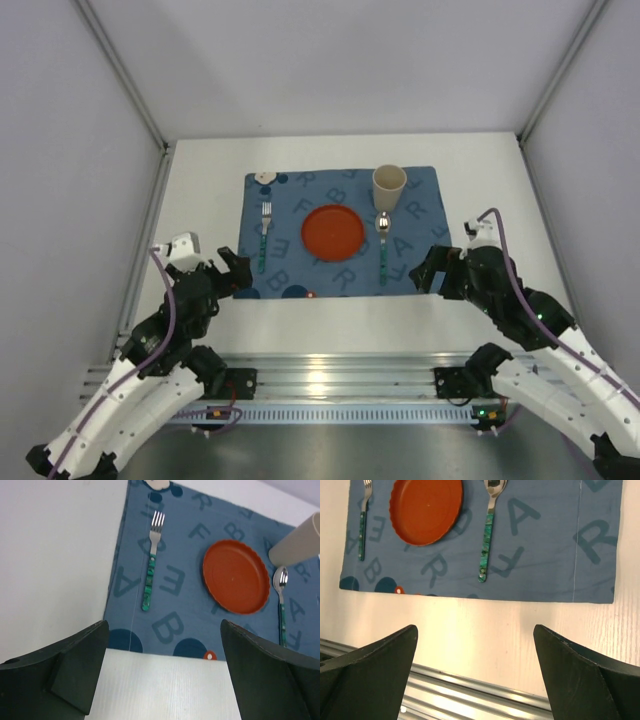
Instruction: Set the dinner table for one person
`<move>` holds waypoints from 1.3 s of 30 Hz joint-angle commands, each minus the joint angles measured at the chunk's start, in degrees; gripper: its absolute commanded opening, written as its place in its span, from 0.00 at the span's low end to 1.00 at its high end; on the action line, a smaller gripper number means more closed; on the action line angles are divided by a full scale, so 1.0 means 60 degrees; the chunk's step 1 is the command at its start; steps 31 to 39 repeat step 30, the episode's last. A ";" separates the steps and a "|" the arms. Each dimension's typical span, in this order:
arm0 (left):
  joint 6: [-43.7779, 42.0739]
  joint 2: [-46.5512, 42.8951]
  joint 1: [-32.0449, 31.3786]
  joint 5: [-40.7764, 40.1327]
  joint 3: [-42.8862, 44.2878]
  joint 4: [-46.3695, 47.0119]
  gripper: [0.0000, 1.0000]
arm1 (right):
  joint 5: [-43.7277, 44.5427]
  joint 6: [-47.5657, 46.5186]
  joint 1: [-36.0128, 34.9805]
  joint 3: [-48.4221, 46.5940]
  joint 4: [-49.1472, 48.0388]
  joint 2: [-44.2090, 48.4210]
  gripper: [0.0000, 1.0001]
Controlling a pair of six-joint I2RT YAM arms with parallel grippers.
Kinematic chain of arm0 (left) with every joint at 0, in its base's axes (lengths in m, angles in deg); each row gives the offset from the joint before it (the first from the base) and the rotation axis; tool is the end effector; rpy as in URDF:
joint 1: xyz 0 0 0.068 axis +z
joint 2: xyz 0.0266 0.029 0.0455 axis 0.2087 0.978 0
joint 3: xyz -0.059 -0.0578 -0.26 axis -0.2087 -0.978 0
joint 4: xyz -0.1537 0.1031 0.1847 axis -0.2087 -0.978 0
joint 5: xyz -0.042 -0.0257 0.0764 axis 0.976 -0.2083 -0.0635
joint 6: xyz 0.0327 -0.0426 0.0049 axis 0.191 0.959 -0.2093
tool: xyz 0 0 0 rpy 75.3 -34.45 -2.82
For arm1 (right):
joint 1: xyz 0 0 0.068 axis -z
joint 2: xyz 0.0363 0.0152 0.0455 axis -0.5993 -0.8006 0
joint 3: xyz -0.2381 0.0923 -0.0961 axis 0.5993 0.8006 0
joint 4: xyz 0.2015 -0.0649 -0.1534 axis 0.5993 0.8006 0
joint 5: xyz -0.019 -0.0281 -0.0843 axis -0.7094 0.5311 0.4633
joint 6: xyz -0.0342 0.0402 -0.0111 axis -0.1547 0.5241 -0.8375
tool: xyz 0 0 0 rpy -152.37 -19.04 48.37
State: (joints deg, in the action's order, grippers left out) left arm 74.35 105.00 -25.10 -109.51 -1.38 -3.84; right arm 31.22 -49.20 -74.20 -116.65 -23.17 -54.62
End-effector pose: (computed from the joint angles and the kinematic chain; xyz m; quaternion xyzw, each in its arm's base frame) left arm 0.0923 -0.0466 0.2955 -0.1355 0.8086 -0.1260 0.5584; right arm 0.1002 0.0672 0.3050 0.0417 0.8719 0.2125 0.4391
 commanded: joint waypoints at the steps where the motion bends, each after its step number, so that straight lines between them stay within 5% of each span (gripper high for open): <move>1: -0.0929 -0.0613 -0.0020 -0.0899 -0.0518 0.2226 0.98 | 0.0320 0.0200 -0.0082 -0.0048 -0.0260 0.0272 1.00; 9: -0.1311 0.1231 -0.0020 0.0069 0.0375 0.0995 0.99 | 0.0130 -0.0680 -0.0097 0.0069 -0.0216 0.0434 1.00; 39: -0.2439 0.1144 -0.0005 -0.0355 0.0683 0.0715 0.98 | -0.0662 -0.1194 -0.0083 0.0435 -0.0773 0.0492 1.00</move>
